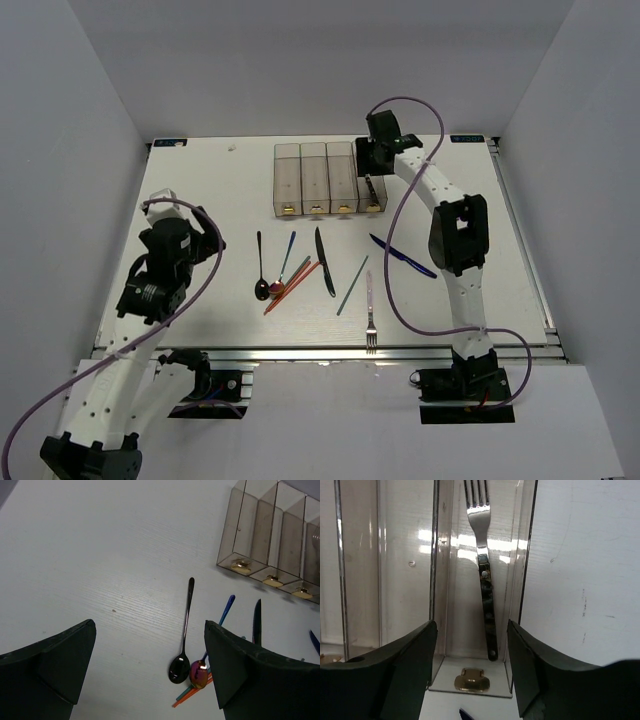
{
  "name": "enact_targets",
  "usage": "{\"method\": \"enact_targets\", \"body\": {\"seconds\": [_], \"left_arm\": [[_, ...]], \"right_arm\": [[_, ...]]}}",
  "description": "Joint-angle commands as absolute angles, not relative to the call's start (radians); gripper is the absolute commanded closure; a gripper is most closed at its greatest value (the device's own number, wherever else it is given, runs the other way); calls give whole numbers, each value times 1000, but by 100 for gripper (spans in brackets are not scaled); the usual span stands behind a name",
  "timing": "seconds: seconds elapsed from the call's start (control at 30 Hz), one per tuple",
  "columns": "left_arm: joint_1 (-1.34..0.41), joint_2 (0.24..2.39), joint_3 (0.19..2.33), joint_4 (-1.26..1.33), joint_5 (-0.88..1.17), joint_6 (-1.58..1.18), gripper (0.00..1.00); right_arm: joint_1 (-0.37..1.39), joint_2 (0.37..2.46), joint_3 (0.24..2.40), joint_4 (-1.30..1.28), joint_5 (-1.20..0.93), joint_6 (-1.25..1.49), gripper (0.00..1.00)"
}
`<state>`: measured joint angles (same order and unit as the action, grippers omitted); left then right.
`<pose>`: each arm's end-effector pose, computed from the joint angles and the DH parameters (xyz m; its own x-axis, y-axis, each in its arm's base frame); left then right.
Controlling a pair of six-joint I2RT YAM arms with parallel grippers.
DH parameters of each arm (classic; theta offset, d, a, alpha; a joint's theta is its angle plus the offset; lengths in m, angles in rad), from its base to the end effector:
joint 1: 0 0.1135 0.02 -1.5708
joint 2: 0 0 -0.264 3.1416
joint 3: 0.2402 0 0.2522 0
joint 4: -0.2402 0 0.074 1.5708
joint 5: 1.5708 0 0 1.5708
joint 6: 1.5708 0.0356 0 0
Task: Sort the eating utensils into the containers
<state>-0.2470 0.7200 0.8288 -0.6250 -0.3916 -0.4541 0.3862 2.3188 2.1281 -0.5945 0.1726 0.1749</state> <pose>0.1502 -0.0239 0.3211 -0.3880 -0.3203 -0.8642 -0.2961 0.9313 -0.2122 0.4920 0.1934 0.2424 -0.6899 -0.0955 -0.7176 -0.1406 0.9901 0.0035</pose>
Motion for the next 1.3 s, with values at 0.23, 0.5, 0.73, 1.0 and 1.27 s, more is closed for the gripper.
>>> {"method": "enact_targets", "body": {"seconds": [0.23, 0.5, 0.73, 1.0, 1.27], "left_arm": [[-916, 1139, 1029, -669, -688, -855, 2], [-1195, 1820, 1412, -721, -775, -1054, 3], [-1236, 2029, 1536, -689, -741, -1054, 17], [-1235, 2118, 1575, -655, -672, -1012, 33], [-1235, 2151, 1539, -623, -634, -1026, 46]], "right_arm": [[382, 1803, 1877, -709, 271, 285, 28], [376, 1145, 1287, -753, 366, 388, 11], [373, 1011, 1226, -818, 285, 368, 11], [373, 982, 1160, -782, 262, 341, 11], [373, 979, 1140, -747, 245, 334, 11]]}}
